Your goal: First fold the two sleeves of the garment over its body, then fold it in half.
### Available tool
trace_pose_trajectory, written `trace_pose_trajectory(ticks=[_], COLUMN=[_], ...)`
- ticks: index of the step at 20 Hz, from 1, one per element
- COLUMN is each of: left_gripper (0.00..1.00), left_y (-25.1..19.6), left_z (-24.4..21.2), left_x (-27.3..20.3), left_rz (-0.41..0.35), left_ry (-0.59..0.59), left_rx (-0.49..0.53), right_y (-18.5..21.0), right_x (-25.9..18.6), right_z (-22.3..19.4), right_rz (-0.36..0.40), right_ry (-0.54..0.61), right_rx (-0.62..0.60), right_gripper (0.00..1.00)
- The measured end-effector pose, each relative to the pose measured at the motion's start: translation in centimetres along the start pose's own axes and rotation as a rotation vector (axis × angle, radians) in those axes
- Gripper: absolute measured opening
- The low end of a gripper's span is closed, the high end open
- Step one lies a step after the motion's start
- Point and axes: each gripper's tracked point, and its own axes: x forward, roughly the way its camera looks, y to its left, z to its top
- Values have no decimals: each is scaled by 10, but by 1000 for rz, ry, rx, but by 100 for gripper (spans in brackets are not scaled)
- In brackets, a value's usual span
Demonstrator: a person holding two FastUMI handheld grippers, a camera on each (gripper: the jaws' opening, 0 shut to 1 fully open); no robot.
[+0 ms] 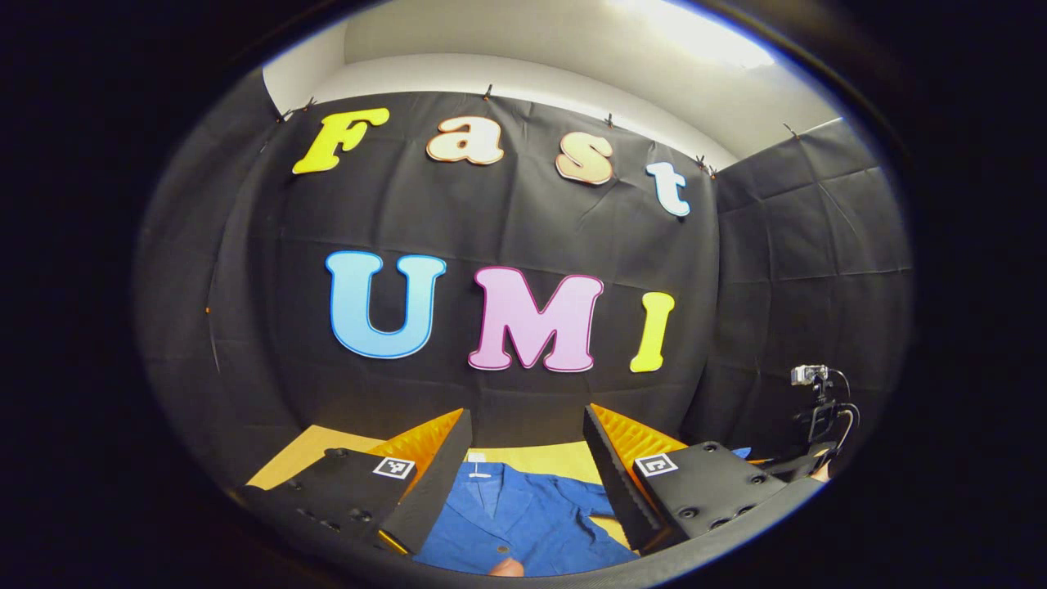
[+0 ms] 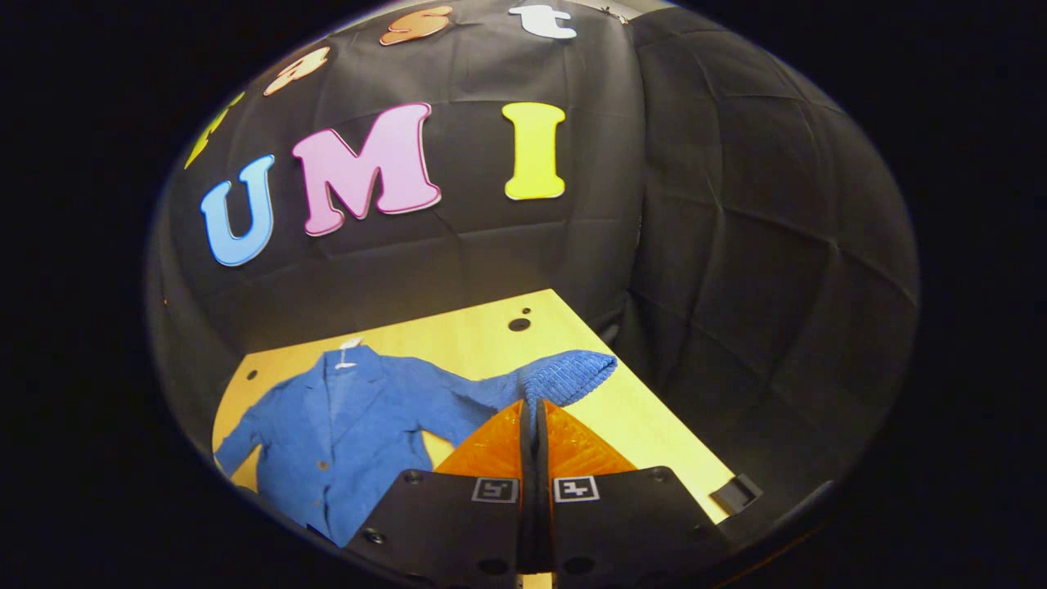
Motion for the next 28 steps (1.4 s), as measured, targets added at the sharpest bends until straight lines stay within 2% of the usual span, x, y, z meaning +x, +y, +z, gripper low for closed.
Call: trace_pose_trajectory(ticks=[7,10,15,19,22,25,28], left_gripper=[80,80,80,80,80,80,80], left_y=[67,96,145,175,193,209,233], left_z=[-19,-24,-32,-39,-66,-93,-120], left_x=[-20,-31,-47,-62,-77,-93,-120], left_rz=[111,164,268,341,395,436,542], left_ry=[30,30,44,45,107,154,253], left_rx=[-9,-21,-20,-17,-13,0,21], right_y=[110,152,234,298,344,380,411], right_x=[-18,-17,-12,13,44,76,104], right_z=[29,43,45,20,-6,-48,-95], right_rz=[156,212,328,420,455,487,518], right_ry=[-52,-80,-83,6,68,154,223], right_rx=[-54,-114,-192,-223,-269,-308,-387], right_gripper=[2,2,2,2,2,0,2])
